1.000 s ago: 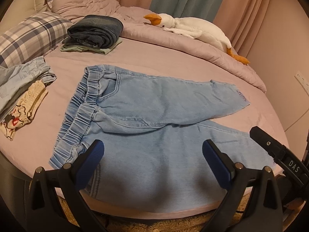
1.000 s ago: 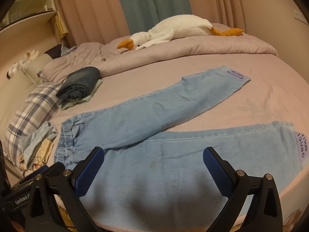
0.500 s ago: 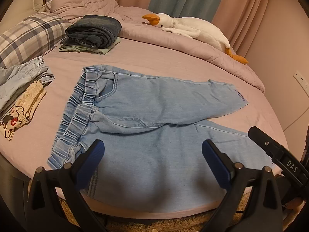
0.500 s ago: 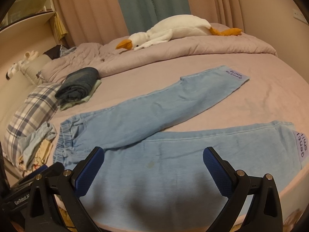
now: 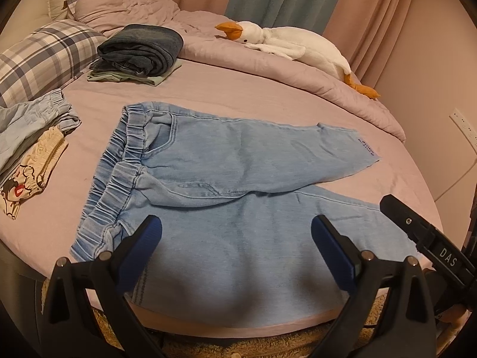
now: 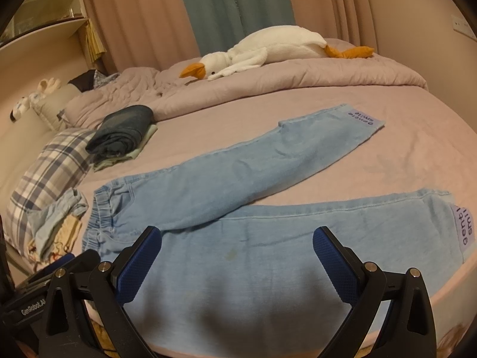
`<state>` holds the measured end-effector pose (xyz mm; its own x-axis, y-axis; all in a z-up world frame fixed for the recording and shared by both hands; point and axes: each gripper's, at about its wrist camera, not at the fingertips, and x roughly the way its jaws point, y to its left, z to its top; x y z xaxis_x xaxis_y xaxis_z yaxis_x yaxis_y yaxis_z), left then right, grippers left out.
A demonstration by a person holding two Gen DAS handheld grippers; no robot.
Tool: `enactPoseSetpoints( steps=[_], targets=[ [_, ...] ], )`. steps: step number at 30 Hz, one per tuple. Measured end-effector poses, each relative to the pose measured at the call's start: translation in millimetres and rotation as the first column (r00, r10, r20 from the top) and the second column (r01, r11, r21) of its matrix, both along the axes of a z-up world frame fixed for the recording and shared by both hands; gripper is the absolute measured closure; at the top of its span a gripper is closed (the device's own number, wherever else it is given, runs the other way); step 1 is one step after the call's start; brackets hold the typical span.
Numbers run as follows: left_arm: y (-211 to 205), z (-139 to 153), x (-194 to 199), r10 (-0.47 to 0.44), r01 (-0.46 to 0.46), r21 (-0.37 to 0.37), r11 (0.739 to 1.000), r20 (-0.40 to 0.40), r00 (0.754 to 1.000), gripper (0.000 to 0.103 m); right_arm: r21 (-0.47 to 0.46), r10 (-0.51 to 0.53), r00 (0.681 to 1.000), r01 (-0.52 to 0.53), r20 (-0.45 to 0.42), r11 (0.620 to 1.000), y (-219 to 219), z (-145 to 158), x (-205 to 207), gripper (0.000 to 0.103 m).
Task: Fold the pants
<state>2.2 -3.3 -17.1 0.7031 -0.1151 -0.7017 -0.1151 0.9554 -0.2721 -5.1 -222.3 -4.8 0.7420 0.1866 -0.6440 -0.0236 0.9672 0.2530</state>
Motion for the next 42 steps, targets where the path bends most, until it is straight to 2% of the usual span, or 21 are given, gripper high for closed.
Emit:
enactPoseSetpoints(
  steps=[21,42],
  targets=[
    [-4.4,-3.7,1.2,-0.011,0.011,0.002,1.0,-0.009,1.0,0.004,0.002,-0.034,0.999,0.034,-0.006,0.999,-9.0,-0.5,-2.1,0.002],
    [4.2,-16.6,15.7,-0.004,0.002,-0.031,1.0,-0.047,0.999,0.005,-0.008,-0.046,0.998,0.046,-0.032,0.999,-8.2,-8.7,6.5,0.002]
  ],
)
